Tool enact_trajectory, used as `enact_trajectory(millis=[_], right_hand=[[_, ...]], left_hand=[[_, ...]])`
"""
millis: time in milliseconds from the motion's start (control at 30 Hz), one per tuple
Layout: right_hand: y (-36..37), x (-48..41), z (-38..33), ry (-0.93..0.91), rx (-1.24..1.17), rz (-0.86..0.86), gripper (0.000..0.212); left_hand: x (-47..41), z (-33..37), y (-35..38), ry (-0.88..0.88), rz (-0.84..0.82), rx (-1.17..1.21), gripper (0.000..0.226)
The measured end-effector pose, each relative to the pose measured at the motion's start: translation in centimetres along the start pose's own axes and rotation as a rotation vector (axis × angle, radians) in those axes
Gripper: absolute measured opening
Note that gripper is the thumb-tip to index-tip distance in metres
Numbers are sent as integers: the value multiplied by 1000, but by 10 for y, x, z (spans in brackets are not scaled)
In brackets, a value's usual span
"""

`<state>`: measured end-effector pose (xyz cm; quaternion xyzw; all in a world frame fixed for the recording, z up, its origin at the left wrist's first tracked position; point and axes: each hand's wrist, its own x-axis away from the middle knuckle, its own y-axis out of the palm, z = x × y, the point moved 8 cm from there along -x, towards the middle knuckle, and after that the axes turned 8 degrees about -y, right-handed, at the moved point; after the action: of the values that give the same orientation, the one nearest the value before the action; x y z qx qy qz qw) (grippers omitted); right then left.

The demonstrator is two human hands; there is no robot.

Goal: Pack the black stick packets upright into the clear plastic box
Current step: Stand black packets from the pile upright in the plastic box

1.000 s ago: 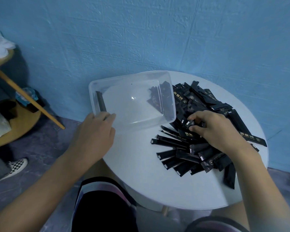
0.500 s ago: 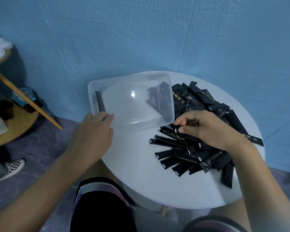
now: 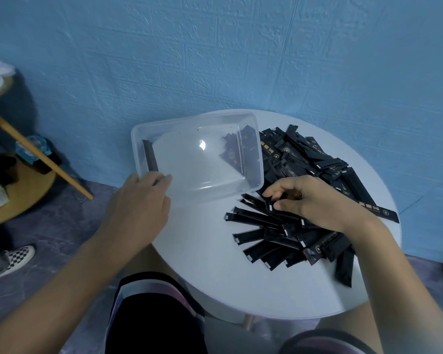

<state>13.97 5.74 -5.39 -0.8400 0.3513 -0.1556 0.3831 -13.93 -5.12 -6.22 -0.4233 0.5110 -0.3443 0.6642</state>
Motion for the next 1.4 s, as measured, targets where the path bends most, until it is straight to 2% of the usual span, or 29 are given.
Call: enact_trajectory(millis=[300,500,633,767,967,1067,1133,1233,1400], right_hand=[[5,-4,2,-16,-62,-96,22],[4,-10,-5,-50,-137,-68,27],[-3,-18,-20,-99,-201,4,18],[-15,-24,-52,-206,-301,93,17],[-33,-43,-107,-360,-636,449,19],[-16,-68,-120,-356,-738,525,21],[3,-82,-121,-338,-633,576,22],[33,-91,-121,-295,-293,636,16],[66,-100,-115,-250,-74,547,23]], left_hand=[[1,1,1,11,-9,-13,41],[2,1,0,14,-4,-23,41],[3,2,1,35,6,-30,42],[5,2,2,28,19,-20,43],[8,5,1,16,6,-23,44],[13,11,-3,-23,-15,-37,45],[16,16,-6,-16,-18,-39,44],[18,19,-5,-12,-39,-24,44],[19,20,-4,26,-30,-21,42]])
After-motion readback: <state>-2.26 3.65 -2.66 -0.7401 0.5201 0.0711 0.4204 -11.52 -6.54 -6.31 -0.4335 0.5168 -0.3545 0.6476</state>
